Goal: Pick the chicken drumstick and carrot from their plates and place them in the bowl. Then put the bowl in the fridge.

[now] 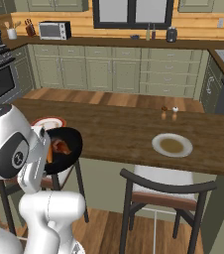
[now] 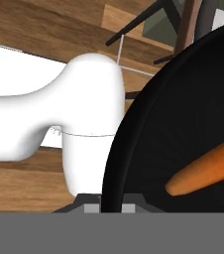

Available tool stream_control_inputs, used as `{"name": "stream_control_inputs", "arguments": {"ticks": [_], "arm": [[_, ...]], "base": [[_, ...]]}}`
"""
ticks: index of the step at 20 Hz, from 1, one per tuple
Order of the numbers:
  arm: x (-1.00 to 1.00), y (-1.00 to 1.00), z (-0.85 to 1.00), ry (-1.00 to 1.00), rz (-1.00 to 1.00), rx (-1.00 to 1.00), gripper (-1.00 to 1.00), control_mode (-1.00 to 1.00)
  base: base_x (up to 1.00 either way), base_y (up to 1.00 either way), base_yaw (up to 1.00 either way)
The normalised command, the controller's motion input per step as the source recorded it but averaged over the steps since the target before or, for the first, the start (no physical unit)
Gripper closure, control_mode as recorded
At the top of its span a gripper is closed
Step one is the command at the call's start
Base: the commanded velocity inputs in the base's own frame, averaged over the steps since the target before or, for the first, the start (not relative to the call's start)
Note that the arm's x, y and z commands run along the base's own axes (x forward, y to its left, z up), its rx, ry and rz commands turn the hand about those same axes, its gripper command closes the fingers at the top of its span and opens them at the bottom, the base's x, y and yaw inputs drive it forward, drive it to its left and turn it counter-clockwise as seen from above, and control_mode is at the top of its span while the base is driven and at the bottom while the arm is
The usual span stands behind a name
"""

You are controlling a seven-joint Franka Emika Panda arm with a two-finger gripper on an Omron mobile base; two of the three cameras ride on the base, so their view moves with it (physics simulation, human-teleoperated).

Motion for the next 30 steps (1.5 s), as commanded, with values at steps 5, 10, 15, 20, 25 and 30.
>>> {"name": "stream_control_inputs", "arguments": {"ticks": [5, 10, 15, 20, 25, 30], "arm": [[0.00, 0.00, 0.00, 0.00, 0.00, 0.00, 1.00, 1.00], [0.00, 0.00, 0.00, 0.00, 0.00, 0.00, 1.00, 1.00], [0.00, 0.00, 0.00, 0.00, 0.00, 0.00, 1.00, 1.00], [0.00, 0.00, 0.00, 0.00, 0.00, 0.00, 1.00, 1.00], [0.00, 0.00, 0.00, 0.00, 0.00, 0.00, 1.00, 1.00], [0.00, 0.00, 0.00, 0.00, 0.00, 0.00, 1.00, 1.00]], "base": [[-0.26, 0.03, 0.01], [-0.33, 0.82, 0.00], [0.00, 1.00, 0.00], [0.00, 1.00, 0.00], [0.00, 1.00, -0.03], [0.16, 1.00, -0.09]]}}
